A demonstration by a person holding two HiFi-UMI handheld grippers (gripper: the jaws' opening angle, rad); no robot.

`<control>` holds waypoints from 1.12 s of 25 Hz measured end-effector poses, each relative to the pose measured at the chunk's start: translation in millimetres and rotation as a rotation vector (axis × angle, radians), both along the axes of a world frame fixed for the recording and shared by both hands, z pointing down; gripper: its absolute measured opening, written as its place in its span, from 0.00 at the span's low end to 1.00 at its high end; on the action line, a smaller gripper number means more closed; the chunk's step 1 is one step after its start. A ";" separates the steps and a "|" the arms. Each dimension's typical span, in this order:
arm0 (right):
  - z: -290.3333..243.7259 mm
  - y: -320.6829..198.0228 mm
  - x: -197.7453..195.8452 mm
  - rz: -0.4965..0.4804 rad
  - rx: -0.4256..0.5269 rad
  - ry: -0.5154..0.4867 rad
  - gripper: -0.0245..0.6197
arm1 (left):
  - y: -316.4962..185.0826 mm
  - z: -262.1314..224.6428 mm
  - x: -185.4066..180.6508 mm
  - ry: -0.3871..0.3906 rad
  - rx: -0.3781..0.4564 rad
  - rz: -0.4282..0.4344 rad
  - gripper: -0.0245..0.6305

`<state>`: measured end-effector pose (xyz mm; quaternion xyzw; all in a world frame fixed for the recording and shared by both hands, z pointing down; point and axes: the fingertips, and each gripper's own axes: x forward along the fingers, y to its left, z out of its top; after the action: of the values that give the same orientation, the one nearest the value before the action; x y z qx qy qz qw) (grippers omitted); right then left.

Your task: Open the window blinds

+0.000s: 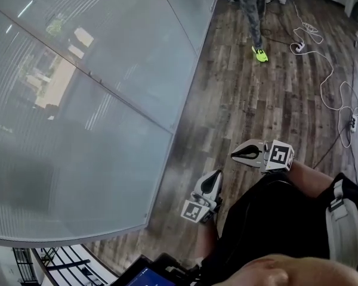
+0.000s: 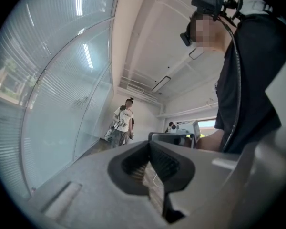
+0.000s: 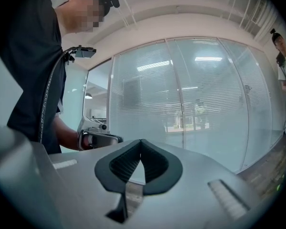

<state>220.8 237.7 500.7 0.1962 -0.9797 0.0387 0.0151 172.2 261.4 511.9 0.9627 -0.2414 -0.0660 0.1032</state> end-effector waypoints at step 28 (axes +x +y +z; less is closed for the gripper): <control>2.5 -113.7 -74.4 -0.334 -0.036 0.013 0.05 | -102.1 -3.8 -65.1 -0.011 0.013 -0.340 0.04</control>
<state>146.4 124.0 503.2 0.0306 -0.9977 0.0520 0.0314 107.1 159.3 508.1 0.9088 -0.4011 -0.0789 0.0832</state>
